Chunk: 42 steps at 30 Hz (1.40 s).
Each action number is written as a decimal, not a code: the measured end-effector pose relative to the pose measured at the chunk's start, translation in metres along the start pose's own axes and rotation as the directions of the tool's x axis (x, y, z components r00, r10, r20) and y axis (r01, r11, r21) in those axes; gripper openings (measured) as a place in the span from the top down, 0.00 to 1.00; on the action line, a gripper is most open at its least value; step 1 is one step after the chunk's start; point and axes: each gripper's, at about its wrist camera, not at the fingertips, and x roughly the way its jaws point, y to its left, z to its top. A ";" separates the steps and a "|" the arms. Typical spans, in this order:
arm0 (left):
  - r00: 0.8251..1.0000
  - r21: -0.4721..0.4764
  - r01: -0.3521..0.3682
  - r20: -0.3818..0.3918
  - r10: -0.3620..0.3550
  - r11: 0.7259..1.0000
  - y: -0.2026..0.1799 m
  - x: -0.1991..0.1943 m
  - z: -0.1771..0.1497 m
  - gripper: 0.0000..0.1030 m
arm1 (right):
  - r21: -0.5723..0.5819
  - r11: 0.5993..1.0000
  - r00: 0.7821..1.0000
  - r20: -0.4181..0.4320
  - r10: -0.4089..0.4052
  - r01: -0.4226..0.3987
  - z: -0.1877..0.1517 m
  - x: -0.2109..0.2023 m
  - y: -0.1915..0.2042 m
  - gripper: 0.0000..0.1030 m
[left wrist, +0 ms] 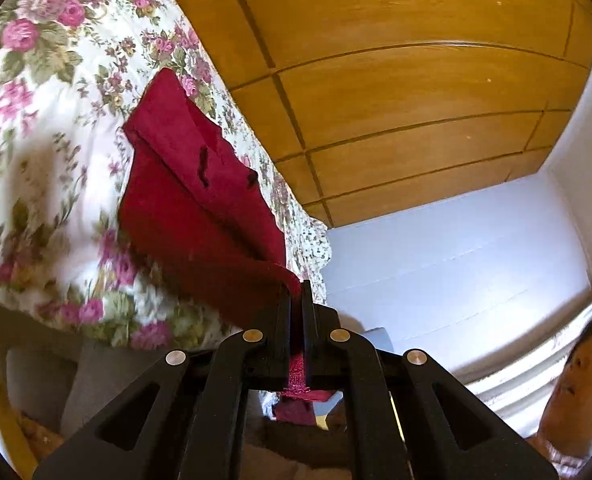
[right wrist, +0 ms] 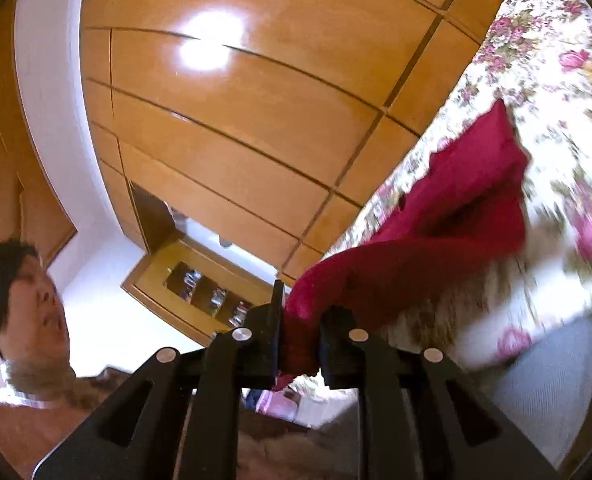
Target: Fold small clothes
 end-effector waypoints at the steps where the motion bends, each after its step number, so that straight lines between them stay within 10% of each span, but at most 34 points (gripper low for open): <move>1: 1.000 -0.001 -0.001 -0.003 0.001 1.000 0.001 0.007 0.010 0.97 | 0.006 1.000 1.000 0.008 0.003 -0.003 0.012 0.008 -0.004 0.86; 10: 0.999 -0.009 -0.042 0.032 0.043 0.999 0.016 0.064 0.101 0.97 | 0.133 0.988 0.996 0.028 -0.088 0.083 0.125 0.109 -0.077 0.82; 18: 0.971 -0.043 -0.227 0.068 0.229 0.973 0.058 0.126 0.166 0.97 | 0.261 0.927 0.960 -0.006 -0.279 0.271 0.180 0.179 -0.169 0.74; 21: 0.927 0.000 -0.368 0.071 0.367 0.930 0.070 0.146 0.179 0.94 | 0.274 0.912 0.948 0.009 -0.319 0.304 0.187 0.190 -0.186 0.42; 23: 0.903 0.020 -0.425 0.077 0.422 0.905 0.074 0.153 0.181 0.84 | 0.252 0.902 0.924 0.058 -0.377 0.352 0.193 0.189 -0.186 0.39; 26: 0.855 0.048 -0.489 0.223 0.468 0.871 0.065 0.138 0.170 0.46 | 0.193 0.889 0.889 0.124 -0.441 0.415 0.194 0.177 -0.170 0.36; 27: 0.832 0.075 -0.520 0.272 0.484 0.851 0.058 0.131 0.164 0.31 | 0.158 0.870 0.867 0.113 -0.486 0.467 0.193 0.175 -0.163 0.36; 32: 0.742 0.263 -0.669 0.303 0.598 0.696 0.040 0.154 0.156 0.30 | 0.010 0.752 0.752 -0.001 -0.659 0.659 0.195 0.198 -0.164 0.37; 34: 0.700 0.288 -0.714 0.268 0.661 0.639 0.044 0.172 0.162 0.30 | 0.011 0.740 0.740 -0.029 -0.672 0.672 0.196 0.208 -0.173 0.40; 36: 0.694 0.267 -0.719 0.226 0.683 0.642 0.055 0.185 0.172 0.30 | 0.006 0.717 0.716 -0.062 -0.696 0.697 0.195 0.219 -0.181 0.70; 38: 0.675 0.249 -0.736 0.192 0.713 0.629 0.061 0.192 0.178 0.52 | -0.029 0.700 0.697 -0.076 -0.713 0.713 0.194 0.226 -0.179 0.92; 39: 0.665 0.260 -0.743 0.182 0.724 0.617 0.061 0.196 0.179 0.94 | -0.072 0.693 0.692 -0.050 -0.721 0.717 0.194 0.228 -0.171 0.92; 42: 0.630 0.264 -0.775 0.248 0.736 0.574 0.053 0.201 0.181 0.98 | -0.165 0.640 0.658 0.094 -0.747 0.751 0.199 0.227 -0.144 0.94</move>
